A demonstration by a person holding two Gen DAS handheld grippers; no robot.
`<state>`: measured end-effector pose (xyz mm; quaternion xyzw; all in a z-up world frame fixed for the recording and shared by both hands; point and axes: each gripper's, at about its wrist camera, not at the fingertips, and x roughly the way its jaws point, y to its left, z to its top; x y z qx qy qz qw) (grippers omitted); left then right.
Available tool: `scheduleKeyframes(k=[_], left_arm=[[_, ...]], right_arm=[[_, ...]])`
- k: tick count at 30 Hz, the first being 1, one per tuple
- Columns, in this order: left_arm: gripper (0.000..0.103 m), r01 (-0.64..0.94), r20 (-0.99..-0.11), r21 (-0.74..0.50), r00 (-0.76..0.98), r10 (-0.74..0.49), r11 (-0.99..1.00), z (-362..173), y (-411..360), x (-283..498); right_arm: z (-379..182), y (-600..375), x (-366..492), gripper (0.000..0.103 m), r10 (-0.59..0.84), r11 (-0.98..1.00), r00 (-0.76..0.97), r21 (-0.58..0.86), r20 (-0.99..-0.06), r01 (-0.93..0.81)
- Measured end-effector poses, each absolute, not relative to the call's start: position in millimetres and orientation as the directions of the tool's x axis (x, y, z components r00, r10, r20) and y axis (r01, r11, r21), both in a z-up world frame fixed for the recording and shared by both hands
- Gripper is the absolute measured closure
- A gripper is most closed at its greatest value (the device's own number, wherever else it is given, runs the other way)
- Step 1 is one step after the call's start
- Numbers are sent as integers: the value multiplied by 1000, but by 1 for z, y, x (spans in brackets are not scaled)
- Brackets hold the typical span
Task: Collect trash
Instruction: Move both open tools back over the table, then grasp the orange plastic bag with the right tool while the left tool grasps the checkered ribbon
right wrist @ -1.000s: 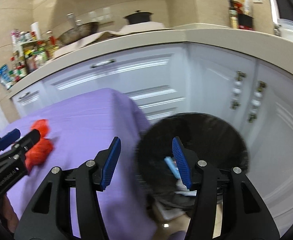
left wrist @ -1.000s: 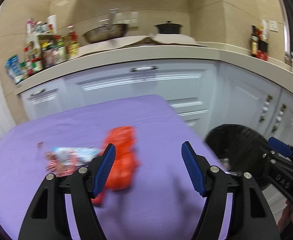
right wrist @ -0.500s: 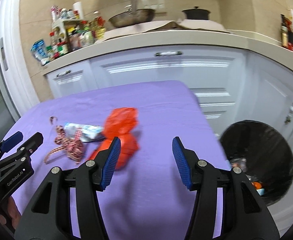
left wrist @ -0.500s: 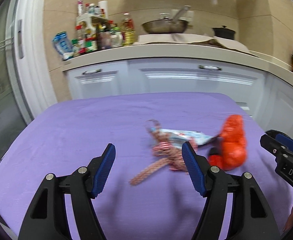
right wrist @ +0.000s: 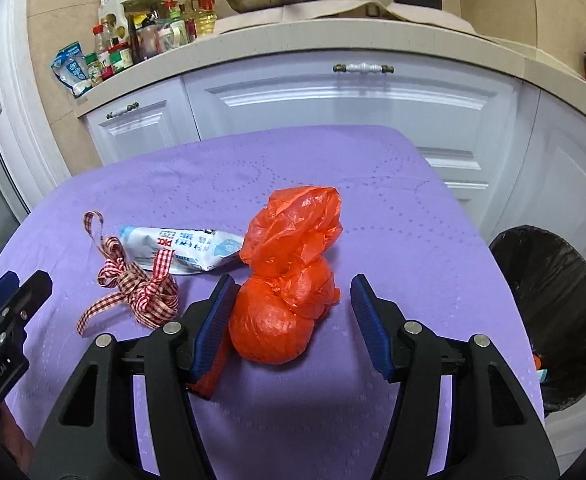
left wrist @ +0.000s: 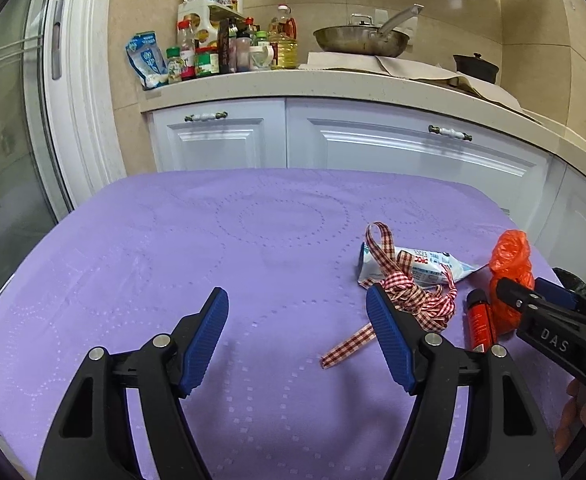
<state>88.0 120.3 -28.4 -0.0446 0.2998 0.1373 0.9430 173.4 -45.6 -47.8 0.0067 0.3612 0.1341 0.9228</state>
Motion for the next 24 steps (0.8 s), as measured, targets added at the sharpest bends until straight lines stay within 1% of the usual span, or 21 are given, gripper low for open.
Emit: scheduleKeyframes(k=[2, 3, 4, 8, 16, 19, 24], left_arm=[[34, -273, -583, -7, 783, 218, 962, -30, 119, 89], [34, -268, -584, -9, 783, 213, 963, -30, 118, 91], [34, -262, -586, -12, 784, 206, 965, -30, 117, 91], [33, -240, -591, -17, 785, 184, 971, -31, 111, 95], [33, -209, -601, -17, 784, 157, 978, -33, 98, 103], [29, -191, -609, -25, 781, 137, 981, -34, 92, 107], [27, -165, -609, -19, 784, 119, 986, -34, 77, 113]], right_arm=[[-49, -45, 176, 48, 255, 963, 695, 114, -672, -243], [-50, -45, 176, 52, 261, 962, 691, 121, -674, -246], [-51, -45, 176, 59, 277, 957, 682, 135, -676, -255], [-50, -42, 174, 62, 284, 954, 681, 130, -675, -268], [-41, -53, 164, 63, 293, 953, 707, 138, -644, -269], [-36, -63, 159, 63, 281, 957, 723, 128, -631, -260], [-32, -81, 154, 63, 268, 962, 739, 126, -618, -243]])
